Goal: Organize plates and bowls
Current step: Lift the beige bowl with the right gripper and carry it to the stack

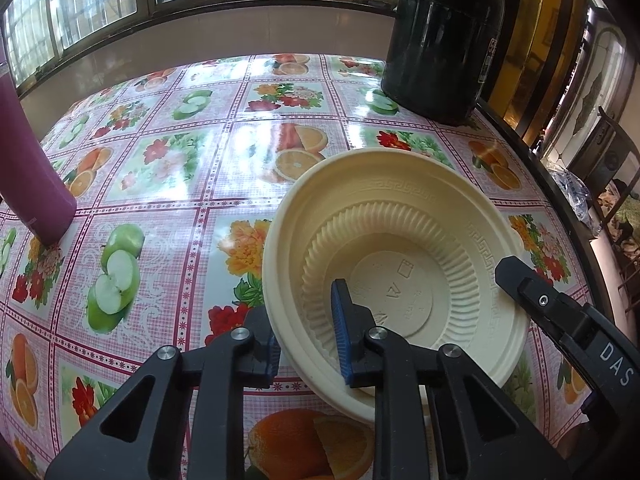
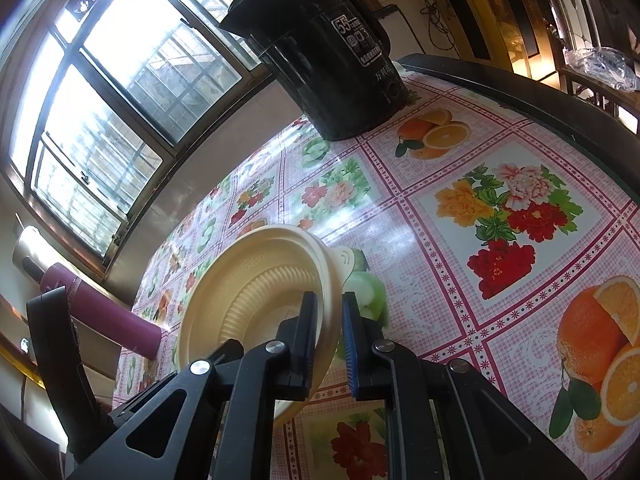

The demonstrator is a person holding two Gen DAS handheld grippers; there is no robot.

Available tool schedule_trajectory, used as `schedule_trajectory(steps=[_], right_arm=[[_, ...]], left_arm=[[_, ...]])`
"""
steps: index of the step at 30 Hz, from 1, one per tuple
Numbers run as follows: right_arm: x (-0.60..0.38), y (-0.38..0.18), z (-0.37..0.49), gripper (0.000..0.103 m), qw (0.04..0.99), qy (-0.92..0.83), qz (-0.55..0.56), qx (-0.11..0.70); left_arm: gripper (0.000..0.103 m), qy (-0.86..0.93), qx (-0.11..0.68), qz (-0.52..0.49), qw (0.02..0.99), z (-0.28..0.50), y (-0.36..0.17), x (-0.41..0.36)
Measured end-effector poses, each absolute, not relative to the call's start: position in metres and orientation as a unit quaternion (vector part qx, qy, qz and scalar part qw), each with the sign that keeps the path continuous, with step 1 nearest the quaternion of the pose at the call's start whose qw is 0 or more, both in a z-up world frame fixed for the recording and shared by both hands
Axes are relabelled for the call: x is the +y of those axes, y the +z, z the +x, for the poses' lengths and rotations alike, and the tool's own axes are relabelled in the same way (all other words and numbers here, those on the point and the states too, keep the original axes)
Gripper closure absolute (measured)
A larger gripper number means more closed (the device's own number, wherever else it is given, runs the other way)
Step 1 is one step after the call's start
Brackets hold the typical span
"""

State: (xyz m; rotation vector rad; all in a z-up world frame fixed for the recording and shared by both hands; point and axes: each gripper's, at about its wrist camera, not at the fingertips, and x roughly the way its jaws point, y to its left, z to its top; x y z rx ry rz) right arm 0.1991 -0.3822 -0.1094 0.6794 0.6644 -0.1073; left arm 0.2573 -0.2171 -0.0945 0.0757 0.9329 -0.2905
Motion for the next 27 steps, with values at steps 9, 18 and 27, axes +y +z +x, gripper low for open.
schedule_trajectory(steps=[9, 18, 27], right_arm=[[-0.38, -0.109, 0.199, 0.09, 0.886, -0.049, 0.33, 0.323], [-0.365, -0.111, 0.191, 0.091, 0.875, -0.025, 0.342, 0.341], [-0.314, -0.11, 0.169, 0.091, 0.867, 0.02, 0.33, 0.373]], left_arm=[[0.083, -0.131, 0.454, 0.035, 0.881, 0.257, -0.096, -0.215], [0.083, -0.114, 0.467, 0.033, 0.877, 0.242, -0.099, -0.194], [0.083, -0.084, 0.48, 0.016, 0.873, 0.202, -0.099, -0.141]])
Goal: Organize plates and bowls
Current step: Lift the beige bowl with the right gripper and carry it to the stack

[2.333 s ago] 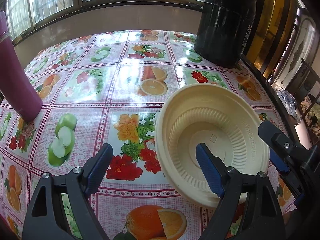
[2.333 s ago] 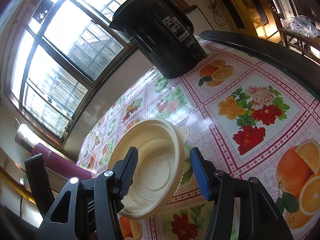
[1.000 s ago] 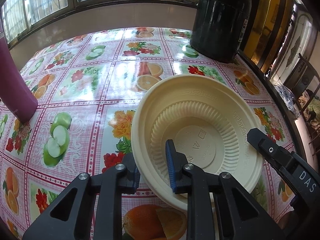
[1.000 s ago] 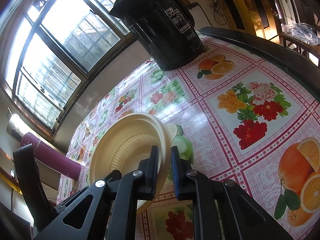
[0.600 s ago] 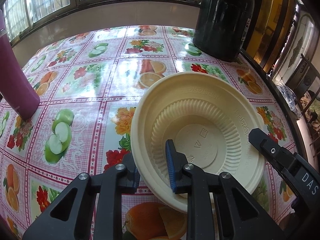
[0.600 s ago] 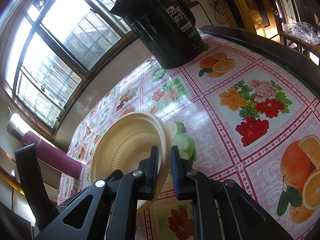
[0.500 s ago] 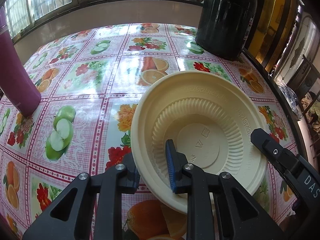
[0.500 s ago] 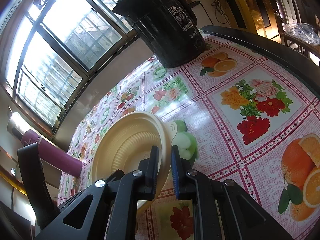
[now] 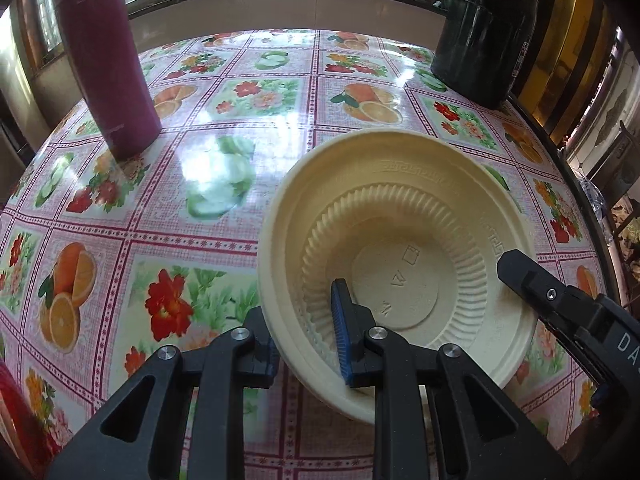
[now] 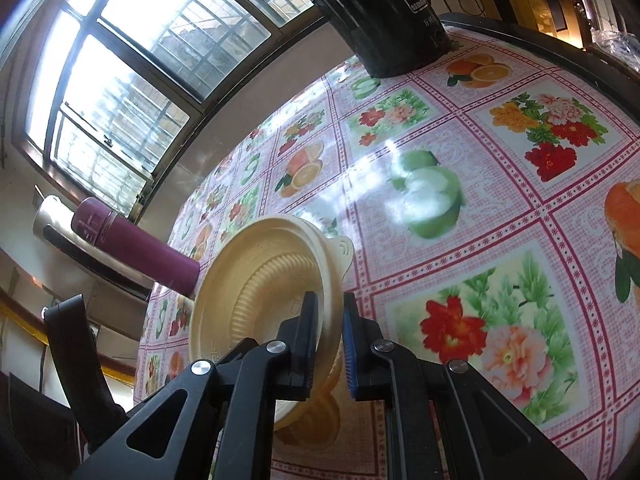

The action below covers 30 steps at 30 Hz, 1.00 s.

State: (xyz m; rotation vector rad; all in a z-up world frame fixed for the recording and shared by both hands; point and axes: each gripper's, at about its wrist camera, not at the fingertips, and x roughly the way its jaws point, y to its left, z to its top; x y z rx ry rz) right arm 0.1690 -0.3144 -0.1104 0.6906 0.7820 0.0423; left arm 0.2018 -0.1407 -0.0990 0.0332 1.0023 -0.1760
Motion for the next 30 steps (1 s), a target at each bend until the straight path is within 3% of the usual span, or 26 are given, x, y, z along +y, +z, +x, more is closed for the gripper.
schedule_trajectory(steps=[30], right_arm=[[-0.229, -0.112, 0.073, 0.092, 0.873, 0.039, 0.297, 0.384]], left_arm=[[0.083, -0.086, 0.477, 0.017, 0.874, 0.098, -0.1, -0.059]])
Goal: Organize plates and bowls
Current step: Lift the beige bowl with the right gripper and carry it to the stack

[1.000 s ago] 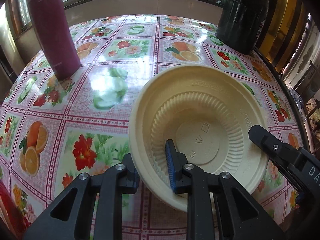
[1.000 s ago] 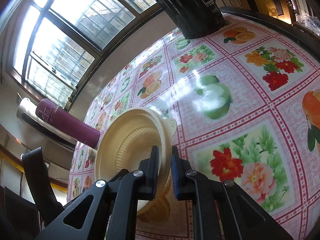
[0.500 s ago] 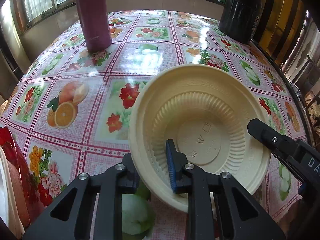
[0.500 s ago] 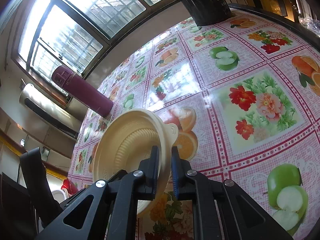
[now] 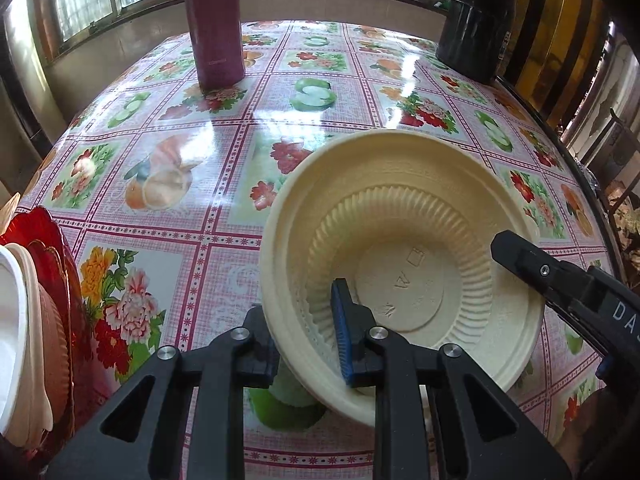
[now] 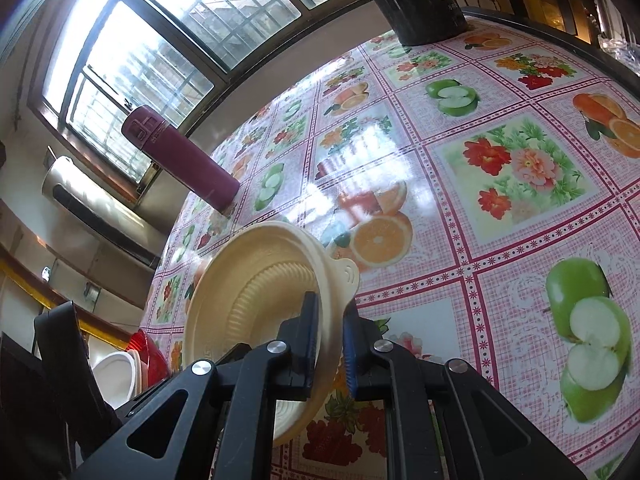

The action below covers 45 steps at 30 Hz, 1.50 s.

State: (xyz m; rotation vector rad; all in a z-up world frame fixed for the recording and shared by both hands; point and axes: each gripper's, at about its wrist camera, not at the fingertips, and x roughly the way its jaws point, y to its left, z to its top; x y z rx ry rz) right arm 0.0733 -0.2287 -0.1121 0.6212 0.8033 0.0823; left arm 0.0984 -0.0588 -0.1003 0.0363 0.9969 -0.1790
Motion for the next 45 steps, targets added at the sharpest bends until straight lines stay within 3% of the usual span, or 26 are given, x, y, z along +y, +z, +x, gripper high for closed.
schedule_trajectory(steps=[19, 45], right_arm=[[-0.211, -0.093, 0.051, 0.092, 0.878, 0.059, 0.294, 0.372], [-0.128, -0.009, 0.03, 0.09, 0.906, 0.154, 0.235, 0.316]], left_arm=[[0.083, -0.076, 0.462, 0.003, 0.884, 0.074, -0.084, -0.037], [0.083, -0.029, 0.376, -0.029, 0.926, 0.027, -0.004, 0.041]])
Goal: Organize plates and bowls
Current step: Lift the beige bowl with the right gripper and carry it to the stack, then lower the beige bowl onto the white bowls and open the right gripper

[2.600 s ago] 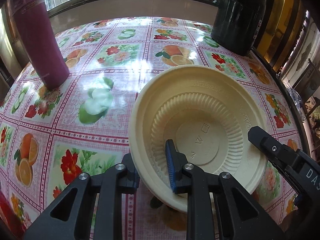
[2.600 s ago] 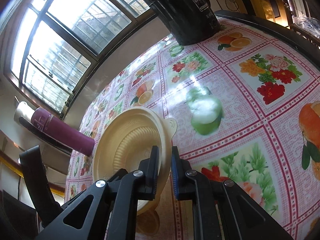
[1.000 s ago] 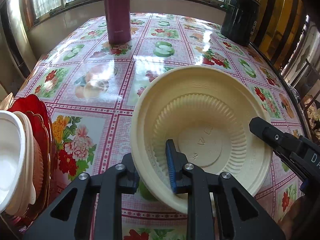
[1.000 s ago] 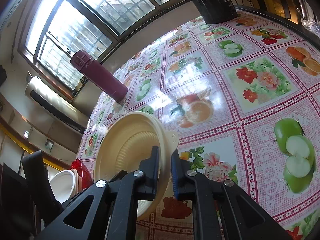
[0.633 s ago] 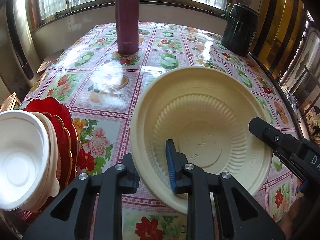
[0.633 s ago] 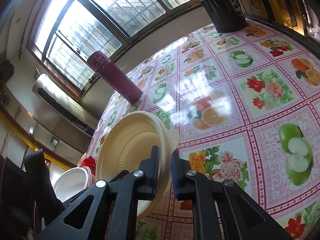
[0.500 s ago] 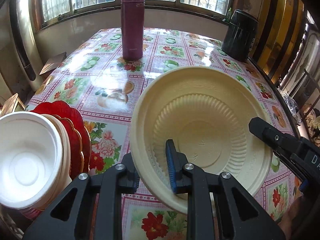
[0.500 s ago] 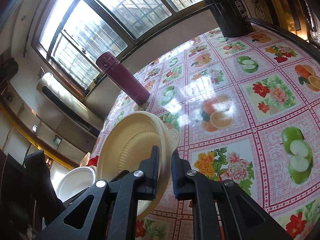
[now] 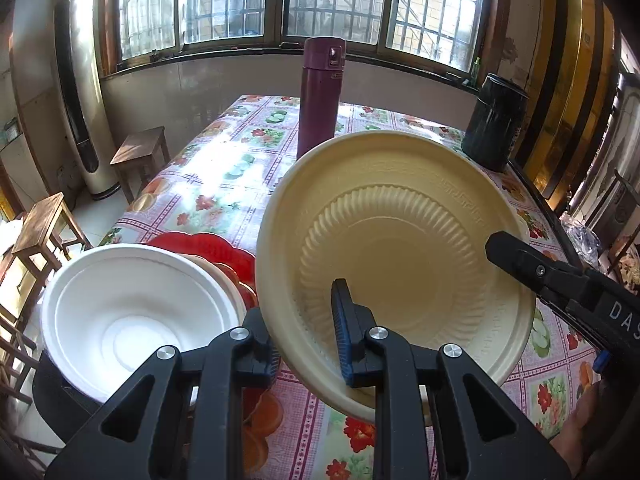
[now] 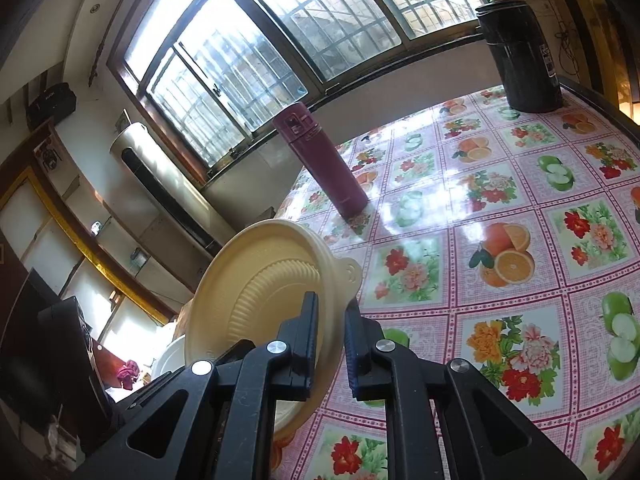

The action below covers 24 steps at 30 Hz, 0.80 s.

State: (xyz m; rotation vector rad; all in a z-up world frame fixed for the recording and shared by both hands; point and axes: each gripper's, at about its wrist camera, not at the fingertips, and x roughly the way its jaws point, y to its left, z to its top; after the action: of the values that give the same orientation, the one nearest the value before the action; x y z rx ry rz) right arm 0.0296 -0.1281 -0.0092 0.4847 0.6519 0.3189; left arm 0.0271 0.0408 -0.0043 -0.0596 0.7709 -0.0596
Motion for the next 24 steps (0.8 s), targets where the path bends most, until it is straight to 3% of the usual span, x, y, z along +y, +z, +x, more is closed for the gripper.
schedule_trajectory(steps=[15, 24], right_arm=[[-0.014, 0.029, 0.047, 0.088, 0.899, 0.253, 0.18, 0.31], [0.026, 0.008, 0.058, 0.087, 0.879, 0.282, 0.162, 0.349]], left_arm=[[0.082, 0.057, 0.35, -0.032, 0.934, 0.018, 0.032, 0.138], [0.082, 0.09, 0.392, -0.043, 0.915, 0.023, -0.003, 0.168]])
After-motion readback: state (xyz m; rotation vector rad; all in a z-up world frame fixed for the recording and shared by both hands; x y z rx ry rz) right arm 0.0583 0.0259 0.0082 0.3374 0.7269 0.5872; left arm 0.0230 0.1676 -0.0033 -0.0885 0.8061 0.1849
